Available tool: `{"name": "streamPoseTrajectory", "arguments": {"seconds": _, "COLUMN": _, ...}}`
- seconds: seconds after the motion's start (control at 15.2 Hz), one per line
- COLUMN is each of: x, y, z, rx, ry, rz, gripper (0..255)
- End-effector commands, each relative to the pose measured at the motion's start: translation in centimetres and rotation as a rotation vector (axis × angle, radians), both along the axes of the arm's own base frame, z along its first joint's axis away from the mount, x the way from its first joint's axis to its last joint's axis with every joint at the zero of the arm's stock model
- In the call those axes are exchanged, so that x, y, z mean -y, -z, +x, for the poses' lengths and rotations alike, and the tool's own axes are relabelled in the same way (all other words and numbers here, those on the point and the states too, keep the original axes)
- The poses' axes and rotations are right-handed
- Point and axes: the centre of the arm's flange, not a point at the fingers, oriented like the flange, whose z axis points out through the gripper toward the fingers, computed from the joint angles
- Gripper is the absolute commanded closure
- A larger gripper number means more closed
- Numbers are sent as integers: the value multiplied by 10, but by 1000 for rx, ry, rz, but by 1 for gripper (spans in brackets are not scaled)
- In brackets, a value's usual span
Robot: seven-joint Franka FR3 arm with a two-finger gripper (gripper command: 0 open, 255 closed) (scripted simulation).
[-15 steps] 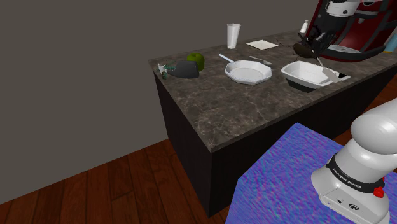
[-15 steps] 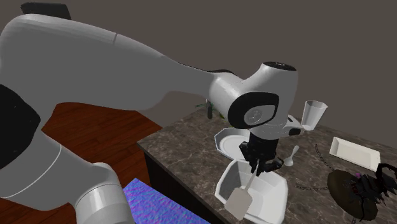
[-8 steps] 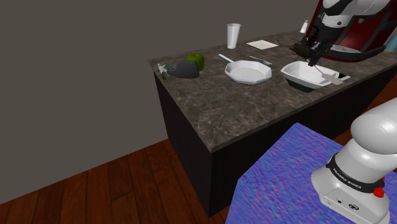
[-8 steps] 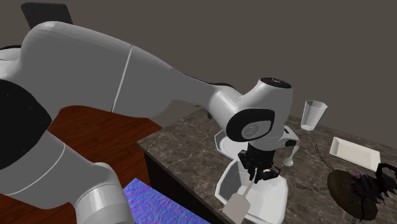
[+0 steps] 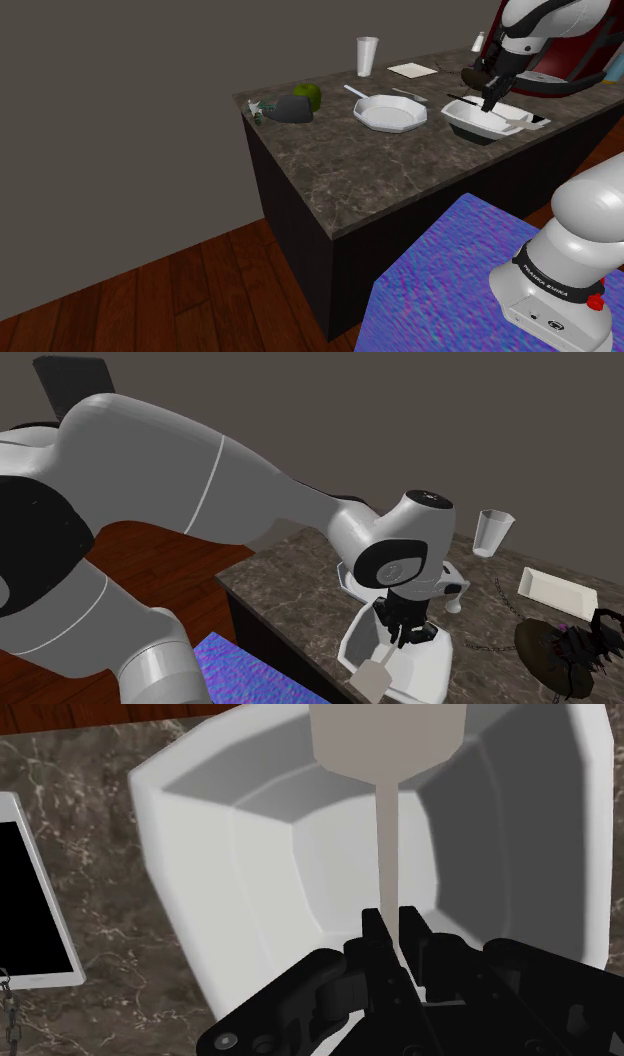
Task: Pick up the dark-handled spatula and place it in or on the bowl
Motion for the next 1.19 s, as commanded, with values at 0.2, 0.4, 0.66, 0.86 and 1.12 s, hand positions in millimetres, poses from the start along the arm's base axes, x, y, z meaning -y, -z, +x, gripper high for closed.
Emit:
{"name": "streamPoseTrajectory", "arguments": {"seconds": 0.2, "x": 0, "y": 0, "z": 0, "rx": 0, "ry": 0, "rz": 0, "gripper": 255}}
{"name": "streamPoseTrajectory", "arguments": {"seconds": 0.4, "x": 0, "y": 0, "z": 0, "rx": 0, "ry": 0, "rz": 0, "gripper": 0}}
{"name": "streamPoseTrajectory", "arguments": {"seconds": 0.66, "x": 0, "y": -13, "z": -1, "rx": 0, "ry": 0, "rz": 0, "gripper": 0}}
{"name": "streamPoseTrajectory", "arguments": {"seconds": 0.86, "x": -1, "y": -50, "z": -3, "rx": 0, "ry": 0, "rz": 0, "gripper": 0}}
{"name": "streamPoseTrajectory", "arguments": {"seconds": 1.12, "x": -1, "y": -50, "z": -3, "rx": 0, "ry": 0, "rz": 0, "gripper": 0}}
